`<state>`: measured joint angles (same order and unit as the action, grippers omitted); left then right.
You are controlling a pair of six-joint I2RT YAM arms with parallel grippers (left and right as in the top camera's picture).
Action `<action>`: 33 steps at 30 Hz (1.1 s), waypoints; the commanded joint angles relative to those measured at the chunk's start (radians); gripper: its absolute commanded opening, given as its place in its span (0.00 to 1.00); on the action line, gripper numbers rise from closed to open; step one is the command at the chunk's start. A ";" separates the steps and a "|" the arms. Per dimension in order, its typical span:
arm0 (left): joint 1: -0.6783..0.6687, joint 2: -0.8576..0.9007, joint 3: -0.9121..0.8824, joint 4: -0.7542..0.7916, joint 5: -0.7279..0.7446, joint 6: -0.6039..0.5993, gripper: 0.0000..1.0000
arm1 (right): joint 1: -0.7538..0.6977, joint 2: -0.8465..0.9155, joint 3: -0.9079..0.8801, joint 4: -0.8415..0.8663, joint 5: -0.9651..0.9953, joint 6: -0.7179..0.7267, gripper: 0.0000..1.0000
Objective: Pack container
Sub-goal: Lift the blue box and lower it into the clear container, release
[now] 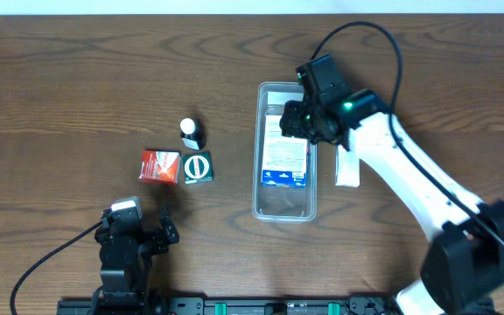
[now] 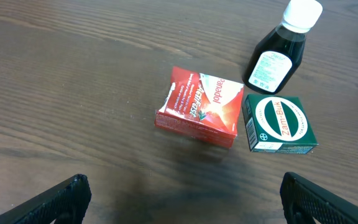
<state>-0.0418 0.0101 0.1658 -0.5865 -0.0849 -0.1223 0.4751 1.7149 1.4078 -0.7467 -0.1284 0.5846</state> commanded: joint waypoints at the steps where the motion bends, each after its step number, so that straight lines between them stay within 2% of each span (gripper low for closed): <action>1: 0.004 -0.007 -0.013 0.001 -0.005 0.017 0.98 | -0.010 -0.066 0.008 -0.004 0.016 -0.018 0.40; 6: 0.004 -0.007 -0.013 0.001 -0.005 0.017 0.98 | 0.032 -0.047 -0.005 -0.061 0.016 -0.035 0.13; 9: 0.004 -0.007 -0.013 0.001 -0.005 0.017 0.98 | 0.083 -0.003 -0.019 -0.075 -0.002 -0.072 0.01; 17: 0.004 -0.007 -0.013 0.001 -0.005 0.017 0.98 | 0.199 0.122 -0.020 -0.158 -0.002 -0.093 0.01; 24: 0.004 -0.007 -0.013 0.001 -0.005 0.017 0.98 | 0.216 0.163 -0.051 -0.210 0.034 -0.092 0.01; 33: 0.004 -0.007 -0.013 0.001 -0.005 0.017 0.98 | 0.217 0.163 -0.214 -0.029 0.022 -0.092 0.01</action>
<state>-0.0418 0.0101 0.1658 -0.5865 -0.0849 -0.1223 0.6868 1.8698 1.2335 -0.8116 -0.1074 0.5060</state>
